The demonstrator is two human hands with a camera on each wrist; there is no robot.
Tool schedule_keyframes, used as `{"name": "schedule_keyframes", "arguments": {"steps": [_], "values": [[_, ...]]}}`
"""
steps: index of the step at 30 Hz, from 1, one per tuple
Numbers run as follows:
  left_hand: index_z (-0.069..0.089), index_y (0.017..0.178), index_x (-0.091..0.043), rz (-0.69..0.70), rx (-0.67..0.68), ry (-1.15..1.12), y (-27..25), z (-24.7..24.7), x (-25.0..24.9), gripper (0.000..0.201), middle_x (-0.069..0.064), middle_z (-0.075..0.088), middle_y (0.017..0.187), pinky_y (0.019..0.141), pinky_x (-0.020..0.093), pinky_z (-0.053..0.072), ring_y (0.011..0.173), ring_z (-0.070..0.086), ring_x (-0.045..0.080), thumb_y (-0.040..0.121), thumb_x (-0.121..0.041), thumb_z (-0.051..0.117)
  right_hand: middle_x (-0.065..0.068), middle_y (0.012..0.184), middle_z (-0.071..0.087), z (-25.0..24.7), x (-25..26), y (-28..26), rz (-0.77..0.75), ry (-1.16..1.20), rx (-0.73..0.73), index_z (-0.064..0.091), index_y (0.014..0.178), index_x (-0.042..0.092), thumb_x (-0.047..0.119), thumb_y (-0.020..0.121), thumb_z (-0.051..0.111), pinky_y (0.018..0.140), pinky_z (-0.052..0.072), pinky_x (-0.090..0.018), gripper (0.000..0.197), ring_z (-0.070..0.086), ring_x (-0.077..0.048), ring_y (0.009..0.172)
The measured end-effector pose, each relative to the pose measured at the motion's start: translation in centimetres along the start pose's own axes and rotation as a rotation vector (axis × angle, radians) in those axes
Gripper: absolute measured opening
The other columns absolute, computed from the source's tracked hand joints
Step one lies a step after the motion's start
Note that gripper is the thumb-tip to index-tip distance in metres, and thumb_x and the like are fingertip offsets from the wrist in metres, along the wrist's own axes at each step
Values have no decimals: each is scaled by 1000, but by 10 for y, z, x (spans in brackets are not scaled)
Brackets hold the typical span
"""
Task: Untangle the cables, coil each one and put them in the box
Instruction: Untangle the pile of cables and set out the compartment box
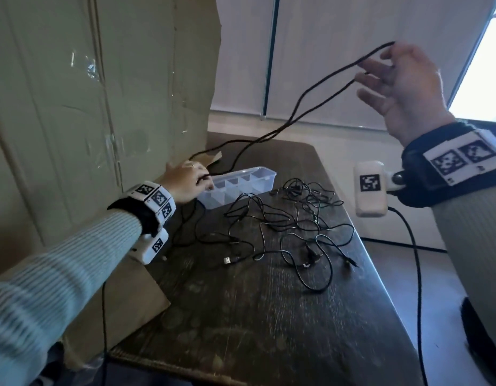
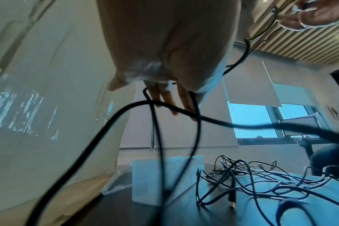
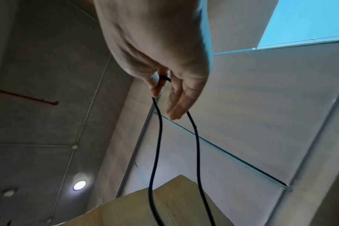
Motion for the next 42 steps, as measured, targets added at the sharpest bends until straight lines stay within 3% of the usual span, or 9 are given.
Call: {"name": "schedule_keyframes", "arguments": {"steps": [4, 7, 10, 13, 16, 19, 24, 33, 42], "values": [[70, 97, -11, -73, -116, -408, 4, -17, 3, 26, 10, 67, 106, 80, 28, 46, 99, 64, 23, 99, -23, 47, -7, 83, 73, -11, -11, -1, 116, 300, 30, 47, 80, 14, 26, 105, 33, 74, 57, -32, 31, 72, -26, 86], [64, 91, -13, -239, -48, -683, 6, -38, -5, 31, 6, 69, 98, 56, 29, 53, 78, 69, 21, 101, -32, 41, 1, 48, 41, -19, -16, -1, 186, 471, -95, 44, 77, 12, 14, 103, 35, 50, 48, -23, 28, 46, -16, 41], [64, 88, -13, -277, -43, -713, 9, -62, -14, 37, 3, 70, 94, 54, 31, 52, 67, 67, 21, 101, -35, 37, 8, 45, 24, -26, -24, -2, 213, 58, -90, 45, 81, 18, 13, 97, 44, 37, 21, -20, 17, 18, -8, 39], [63, 93, -12, -302, -29, -746, 14, -77, -33, 44, 1, 71, 88, 49, 27, 49, 54, 66, 17, 101, -39, 29, 11, 55, 41, -20, -31, -20, 146, -353, 103, 56, 89, 22, 29, 92, 61, 40, 23, -17, 10, 26, -4, 41], [60, 92, -13, -242, 4, -792, 16, -82, -67, 44, 3, 69, 83, 44, 22, 47, 48, 65, 15, 102, -39, 25, 7, 96, 63, 7, -44, -56, 39, -710, 470, 64, 106, 25, 54, 77, 69, 63, 40, -17, 42, 57, 0, 75], [58, 81, -14, -96, 5, -877, 18, -80, -101, 43, 6, 64, 75, 41, 20, 46, 46, 61, 15, 104, -33, 27, 9, 124, 58, 38, -67, -84, -9, -1025, 790, 56, 129, 19, 71, 65, 66, 88, 43, -25, 83, 55, -9, 107], [51, 64, -15, 118, -82, -926, 22, -77, -119, 42, 1, 50, 56, 39, 20, 31, 40, 41, 14, 100, -32, 38, 0, 83, 62, 62, -96, -85, -53, -1146, 813, 60, 92, 10, 44, 98, 49, 69, 48, -33, 36, 58, -19, 75], [52, 62, -21, 97, -114, -57, 9, -46, -57, 53, -7, 51, 50, 55, 27, 34, 52, 54, 14, 97, -56, 31, 4, 59, 40, 1, -35, -11, -77, -533, -11, 52, 60, 22, 8, 90, 41, 41, 26, -21, 35, 31, -7, 46], [59, 80, -23, 179, -24, 174, 7, -4, -6, 36, -11, 57, 70, 87, 36, 36, 85, 64, 23, 99, -44, 36, 8, 39, 30, -50, 1, 6, 119, -195, -302, 43, 61, 18, 6, 85, 36, 42, 18, -20, 27, 18, -10, 34]]}}
Point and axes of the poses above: each hand's wrist, its own y-axis towards the middle knuckle, its own z-axis out of the palm, x = y × z, the point moved 1 cm from there along y, towards the middle knuckle
